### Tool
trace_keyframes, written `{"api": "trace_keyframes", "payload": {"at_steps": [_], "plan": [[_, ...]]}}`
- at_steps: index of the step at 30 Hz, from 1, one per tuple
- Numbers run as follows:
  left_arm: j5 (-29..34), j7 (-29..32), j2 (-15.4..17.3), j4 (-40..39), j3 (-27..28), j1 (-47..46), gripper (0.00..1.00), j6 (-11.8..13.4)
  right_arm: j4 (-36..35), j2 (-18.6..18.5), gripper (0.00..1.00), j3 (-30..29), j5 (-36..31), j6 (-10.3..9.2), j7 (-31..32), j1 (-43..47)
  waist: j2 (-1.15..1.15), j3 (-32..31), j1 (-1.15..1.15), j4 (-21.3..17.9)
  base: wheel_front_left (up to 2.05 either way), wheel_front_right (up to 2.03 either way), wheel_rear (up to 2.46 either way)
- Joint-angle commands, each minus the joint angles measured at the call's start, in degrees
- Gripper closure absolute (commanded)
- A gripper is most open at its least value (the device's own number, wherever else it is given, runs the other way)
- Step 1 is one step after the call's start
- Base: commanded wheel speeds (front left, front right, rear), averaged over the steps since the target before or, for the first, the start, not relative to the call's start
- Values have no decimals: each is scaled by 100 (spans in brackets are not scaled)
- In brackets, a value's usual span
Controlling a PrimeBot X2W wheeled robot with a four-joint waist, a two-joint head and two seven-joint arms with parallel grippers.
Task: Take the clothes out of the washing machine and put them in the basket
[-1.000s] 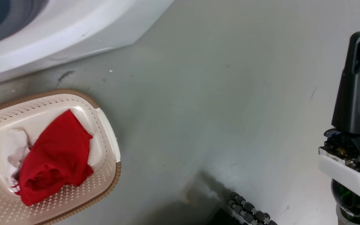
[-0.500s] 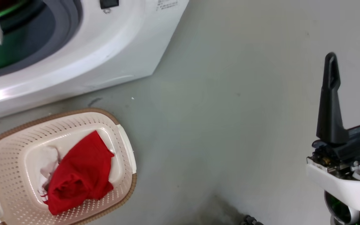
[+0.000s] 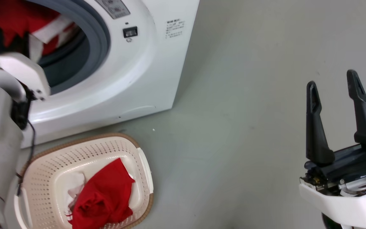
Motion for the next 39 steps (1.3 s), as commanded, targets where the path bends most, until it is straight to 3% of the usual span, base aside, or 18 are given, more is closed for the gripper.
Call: {"api": "trace_keyframes", "payload": {"at_steps": [1, 11, 27, 39], "plan": [[-62, -158, -84, -169, 12, 303, 100, 64, 22, 2, 0, 5, -73, -2, -13, 136, 0, -277, 1, 124, 0, 0, 0], [-235, -463, -165, -1077, 107, 1436, 100, 385, 147, 2, 0, 6, -233, -2, -13, 493, 0, -834, 1, 300, 0, 0, 0], [-460, -353, -86, -3332, 7, 3903, 100, 1246, 448, 3, 0, 9, -512, -2, -13, 1073, 0, -1602, 1, 510, 0, 0, 0], [-546, -63, -6, -3950, -226, 4824, 100, 1496, 564, 3, 0, 48, -578, -2, -13, 1192, 0, -1729, 1, 579, 0, 0, 0]]}}
